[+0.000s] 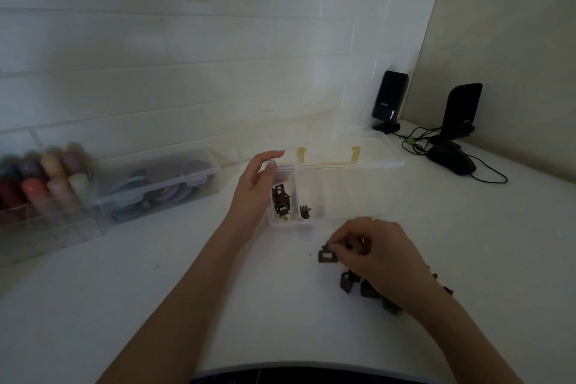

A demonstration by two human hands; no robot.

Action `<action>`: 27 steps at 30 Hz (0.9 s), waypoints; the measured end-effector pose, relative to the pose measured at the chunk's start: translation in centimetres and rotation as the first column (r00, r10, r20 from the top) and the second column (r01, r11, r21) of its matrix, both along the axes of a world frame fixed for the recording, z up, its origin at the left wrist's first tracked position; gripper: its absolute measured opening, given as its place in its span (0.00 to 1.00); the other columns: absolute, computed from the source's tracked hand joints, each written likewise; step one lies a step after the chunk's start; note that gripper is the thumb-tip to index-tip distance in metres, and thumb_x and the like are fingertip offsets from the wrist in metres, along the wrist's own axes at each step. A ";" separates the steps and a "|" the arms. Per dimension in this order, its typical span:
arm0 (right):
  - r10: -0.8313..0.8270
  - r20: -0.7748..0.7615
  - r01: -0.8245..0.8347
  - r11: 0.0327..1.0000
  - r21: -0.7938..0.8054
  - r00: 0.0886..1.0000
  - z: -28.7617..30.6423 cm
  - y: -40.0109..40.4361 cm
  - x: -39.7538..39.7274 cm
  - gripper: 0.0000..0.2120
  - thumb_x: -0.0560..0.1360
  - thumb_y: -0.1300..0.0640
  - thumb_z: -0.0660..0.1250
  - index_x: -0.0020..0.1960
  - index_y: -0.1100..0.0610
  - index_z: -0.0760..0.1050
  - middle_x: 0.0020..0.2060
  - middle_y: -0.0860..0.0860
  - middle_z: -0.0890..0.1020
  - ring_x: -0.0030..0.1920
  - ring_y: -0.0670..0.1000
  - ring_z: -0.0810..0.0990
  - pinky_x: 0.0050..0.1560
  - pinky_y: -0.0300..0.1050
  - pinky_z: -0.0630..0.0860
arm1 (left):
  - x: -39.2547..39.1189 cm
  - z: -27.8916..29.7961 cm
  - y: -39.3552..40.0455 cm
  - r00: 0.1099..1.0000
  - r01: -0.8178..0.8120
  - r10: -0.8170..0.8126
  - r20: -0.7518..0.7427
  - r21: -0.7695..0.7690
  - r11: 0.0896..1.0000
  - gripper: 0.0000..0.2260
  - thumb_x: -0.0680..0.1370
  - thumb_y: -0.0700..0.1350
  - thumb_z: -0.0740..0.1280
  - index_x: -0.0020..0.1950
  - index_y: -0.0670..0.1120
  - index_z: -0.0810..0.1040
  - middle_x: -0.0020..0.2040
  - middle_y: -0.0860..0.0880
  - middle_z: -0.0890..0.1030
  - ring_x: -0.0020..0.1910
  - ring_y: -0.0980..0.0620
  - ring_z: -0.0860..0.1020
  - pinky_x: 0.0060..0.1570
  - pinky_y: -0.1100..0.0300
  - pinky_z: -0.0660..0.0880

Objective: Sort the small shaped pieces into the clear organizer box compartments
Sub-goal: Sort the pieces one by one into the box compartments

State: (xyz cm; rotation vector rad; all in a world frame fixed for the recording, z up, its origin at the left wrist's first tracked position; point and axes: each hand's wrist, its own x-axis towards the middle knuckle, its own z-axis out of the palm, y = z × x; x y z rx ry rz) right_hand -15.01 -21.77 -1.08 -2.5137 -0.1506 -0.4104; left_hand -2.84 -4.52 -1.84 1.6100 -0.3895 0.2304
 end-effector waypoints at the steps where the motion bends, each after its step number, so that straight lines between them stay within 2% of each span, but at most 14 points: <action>1: 0.000 0.026 0.000 1.000 0.016 1.000 0.1 0.1 0.1 0.03 0.70 0.55 0.71 0.38 0.48 0.80 0.23 0.44 0.68 0.28 0.45 0.69 0.34 0.47 0.73 | 0.0 0.0 0.0 1.000 0.002 -0.002 -0.002 -0.005 1.000 0.11 0.83 0.44 0.56 0.59 0.48 0.76 0.43 0.57 0.75 0.39 0.73 0.75 0.38 0.77 0.67; 5: 0.000 0.111 -0.008 0.997 0.077 0.994 1.0 0.9 0.7 0.03 0.69 0.55 0.70 0.38 0.48 0.79 0.23 0.45 0.68 0.27 0.44 0.67 0.32 0.42 0.69 | 0.0 0.0 -0.1 1.000 0.011 -0.011 0.000 -0.015 1.000 0.10 0.83 0.43 0.56 0.59 0.47 0.76 0.45 0.57 0.76 0.41 0.74 0.76 0.40 0.77 0.68; 11: -0.024 0.227 0.001 0.995 0.100 0.974 3.1 2.5 3.2 0.03 0.71 0.54 0.69 0.38 0.49 0.78 0.25 0.46 0.70 0.27 0.44 0.67 0.30 0.40 0.65 | 0.2 -0.1 -0.2 1.000 0.025 -0.025 0.006 -0.029 0.999 0.10 0.83 0.43 0.57 0.57 0.51 0.76 0.46 0.58 0.78 0.41 0.68 0.77 0.42 0.74 0.70; 14: -0.032 0.189 0.043 0.998 -0.053 0.981 3.8 4.1 4.8 0.04 0.72 0.52 0.67 0.39 0.48 0.77 0.26 0.45 0.69 0.32 0.44 0.69 0.31 0.38 0.64 | 0.5 -0.3 -0.1 0.999 0.038 -0.038 0.025 -0.014 0.999 0.10 0.83 0.45 0.57 0.56 0.54 0.77 0.44 0.56 0.78 0.43 0.56 0.74 0.42 0.70 0.70; 17: 0.021 0.049 -0.004 0.944 -0.331 0.999 3.8 5.6 5.9 0.05 0.73 0.53 0.65 0.41 0.50 0.79 0.37 0.46 0.77 0.41 0.48 0.76 0.38 0.41 0.69 | 0.4 -0.3 0.0 0.999 0.046 -0.046 0.028 -0.005 0.999 0.10 0.83 0.45 0.57 0.56 0.53 0.77 0.39 0.65 0.79 0.40 0.60 0.75 0.40 0.70 0.70; 19: 0.012 -0.012 -0.016 0.900 -0.435 1.000 4.1 6.1 6.4 0.06 0.74 0.53 0.64 0.45 0.51 0.80 0.44 0.49 0.80 0.46 0.51 0.79 0.42 0.42 0.70 | 0.3 -0.2 0.0 0.999 0.040 -0.040 0.019 0.003 0.999 0.10 0.83 0.45 0.57 0.57 0.53 0.77 0.35 0.64 0.79 0.32 0.63 0.73 0.33 0.71 0.68; 21: -0.005 0.018 0.014 0.849 -0.528 1.000 4.5 6.5 6.6 0.06 0.75 0.54 0.63 0.47 0.52 0.78 0.46 0.50 0.81 0.49 0.52 0.79 0.42 0.42 0.66 | 0.4 -0.4 0.0 0.999 0.047 -0.047 0.003 -0.011 0.999 0.10 0.83 0.46 0.57 0.56 0.54 0.77 0.37 0.60 0.80 0.35 0.62 0.75 0.35 0.68 0.69; 24: -0.017 0.052 0.044 0.826 -0.563 0.998 4.7 7.0 6.9 0.03 0.75 0.56 0.62 0.42 0.52 0.72 0.47 0.51 0.80 0.50 0.53 0.80 0.41 0.42 0.63 | 0.6 -0.5 -0.1 0.998 0.062 -0.062 -0.004 -0.023 0.998 0.10 0.83 0.46 0.58 0.56 0.54 0.77 0.41 0.58 0.82 0.41 0.59 0.78 0.43 0.64 0.72; 27: -0.014 0.071 0.048 0.860 -0.507 0.997 4.1 7.0 6.9 0.04 0.75 0.57 0.63 0.41 0.52 0.72 0.45 0.49 0.80 0.47 0.52 0.80 0.40 0.41 0.64 | 0.4 -0.2 -0.1 0.998 0.066 -0.066 -0.003 -0.032 0.997 0.10 0.83 0.44 0.57 0.58 0.49 0.77 0.36 0.61 0.81 0.36 0.63 0.77 0.39 0.69 0.71</action>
